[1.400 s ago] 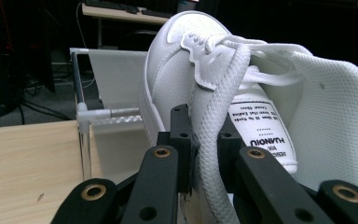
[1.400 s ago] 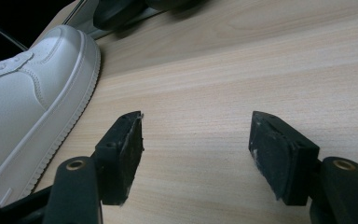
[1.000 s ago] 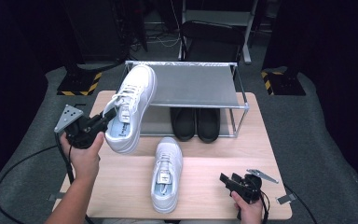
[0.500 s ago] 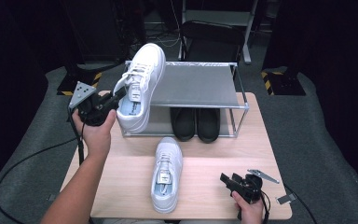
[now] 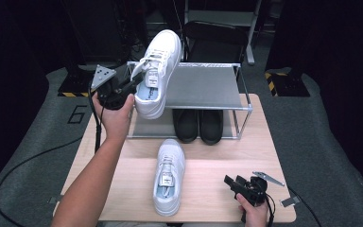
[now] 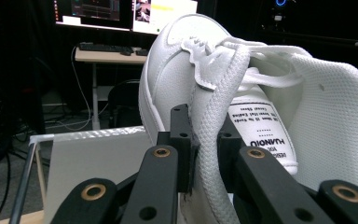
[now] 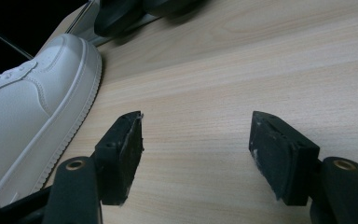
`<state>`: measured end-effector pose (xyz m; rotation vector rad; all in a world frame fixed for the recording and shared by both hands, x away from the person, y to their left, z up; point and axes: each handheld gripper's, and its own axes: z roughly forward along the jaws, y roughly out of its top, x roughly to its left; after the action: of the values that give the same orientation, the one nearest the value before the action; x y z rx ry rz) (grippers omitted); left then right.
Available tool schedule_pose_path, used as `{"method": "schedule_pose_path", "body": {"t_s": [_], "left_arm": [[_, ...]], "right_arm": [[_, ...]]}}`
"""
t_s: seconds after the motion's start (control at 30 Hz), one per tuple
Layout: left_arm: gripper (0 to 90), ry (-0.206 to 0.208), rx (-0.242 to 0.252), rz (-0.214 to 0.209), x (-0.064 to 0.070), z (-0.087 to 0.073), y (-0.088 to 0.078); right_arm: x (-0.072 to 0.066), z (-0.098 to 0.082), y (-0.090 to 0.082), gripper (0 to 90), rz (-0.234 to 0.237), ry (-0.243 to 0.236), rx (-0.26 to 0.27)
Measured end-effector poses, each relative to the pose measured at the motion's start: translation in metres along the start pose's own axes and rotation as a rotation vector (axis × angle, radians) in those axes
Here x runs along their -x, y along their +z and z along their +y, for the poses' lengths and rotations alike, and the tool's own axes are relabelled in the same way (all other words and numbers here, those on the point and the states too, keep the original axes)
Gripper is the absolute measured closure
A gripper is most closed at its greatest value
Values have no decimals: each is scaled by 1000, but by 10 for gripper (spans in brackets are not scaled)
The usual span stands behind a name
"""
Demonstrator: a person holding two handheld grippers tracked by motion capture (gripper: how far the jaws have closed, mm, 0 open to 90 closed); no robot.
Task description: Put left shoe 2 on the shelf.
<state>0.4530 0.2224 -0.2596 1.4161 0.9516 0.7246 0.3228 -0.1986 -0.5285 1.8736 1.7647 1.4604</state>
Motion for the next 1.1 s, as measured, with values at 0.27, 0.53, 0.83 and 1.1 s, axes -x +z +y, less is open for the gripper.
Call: {"method": "schedule_pose_path", "body": {"t_s": [0.27, 0.53, 0.83, 1.1], "left_arm": [[821, -35, 6, 21, 2, 0, 27], [821, -60, 25, 78, 2, -1, 54], [820, -96, -12, 99, 1, -12, 76], [820, -118, -72, 113, 3, -25, 96]], "right_arm": [[1, 1, -3, 348, 1, 10, 0], [5, 0, -6, 347, 2, 8, 15], [6, -4, -12, 347, -4, 40, 7], [8, -6, -14, 347, -8, 54, 13]]}}
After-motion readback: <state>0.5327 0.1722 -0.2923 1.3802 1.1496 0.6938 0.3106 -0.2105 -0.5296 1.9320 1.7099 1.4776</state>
